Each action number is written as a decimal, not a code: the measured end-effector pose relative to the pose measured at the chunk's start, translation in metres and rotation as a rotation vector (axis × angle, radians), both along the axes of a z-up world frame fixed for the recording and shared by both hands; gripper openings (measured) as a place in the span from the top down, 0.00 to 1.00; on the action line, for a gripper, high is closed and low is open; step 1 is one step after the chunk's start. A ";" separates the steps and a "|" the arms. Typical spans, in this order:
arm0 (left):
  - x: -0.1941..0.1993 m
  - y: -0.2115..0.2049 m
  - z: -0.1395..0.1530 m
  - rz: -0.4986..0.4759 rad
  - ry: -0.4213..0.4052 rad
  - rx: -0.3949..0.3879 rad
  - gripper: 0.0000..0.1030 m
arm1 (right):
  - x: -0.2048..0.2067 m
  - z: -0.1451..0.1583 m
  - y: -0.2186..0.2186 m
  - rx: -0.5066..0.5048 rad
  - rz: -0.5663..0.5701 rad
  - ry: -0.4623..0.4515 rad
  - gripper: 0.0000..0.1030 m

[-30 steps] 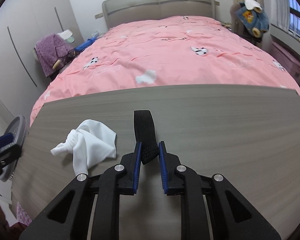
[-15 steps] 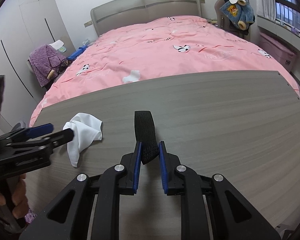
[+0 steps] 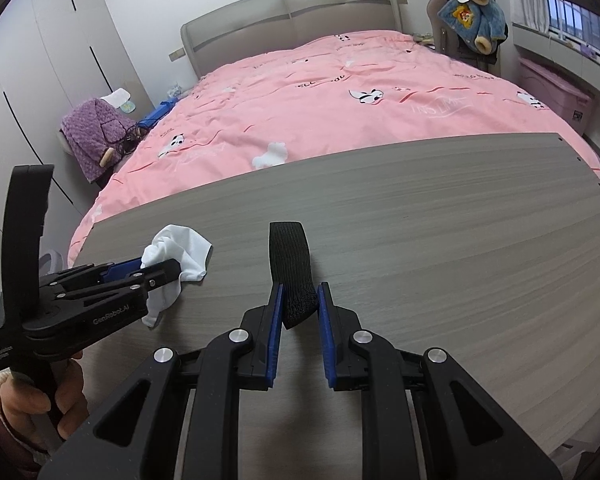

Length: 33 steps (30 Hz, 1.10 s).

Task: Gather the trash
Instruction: 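Carry the white cloth with the left tool over the basket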

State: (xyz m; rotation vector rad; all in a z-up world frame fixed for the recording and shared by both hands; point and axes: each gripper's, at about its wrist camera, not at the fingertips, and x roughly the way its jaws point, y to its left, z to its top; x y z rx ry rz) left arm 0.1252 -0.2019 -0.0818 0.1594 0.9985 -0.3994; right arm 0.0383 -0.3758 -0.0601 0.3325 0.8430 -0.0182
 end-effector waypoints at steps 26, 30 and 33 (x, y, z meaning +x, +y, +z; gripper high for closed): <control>-0.064 0.206 0.068 0.310 -0.182 0.024 0.69 | 0.018 0.050 0.185 -0.021 0.275 -0.083 0.83; -0.068 0.255 0.062 0.392 -0.156 0.015 0.69 | 0.027 0.056 0.230 -0.020 0.357 -0.092 0.83; -0.072 0.289 0.060 0.450 -0.149 0.020 0.69 | 0.031 0.059 0.260 -0.023 0.413 -0.097 0.83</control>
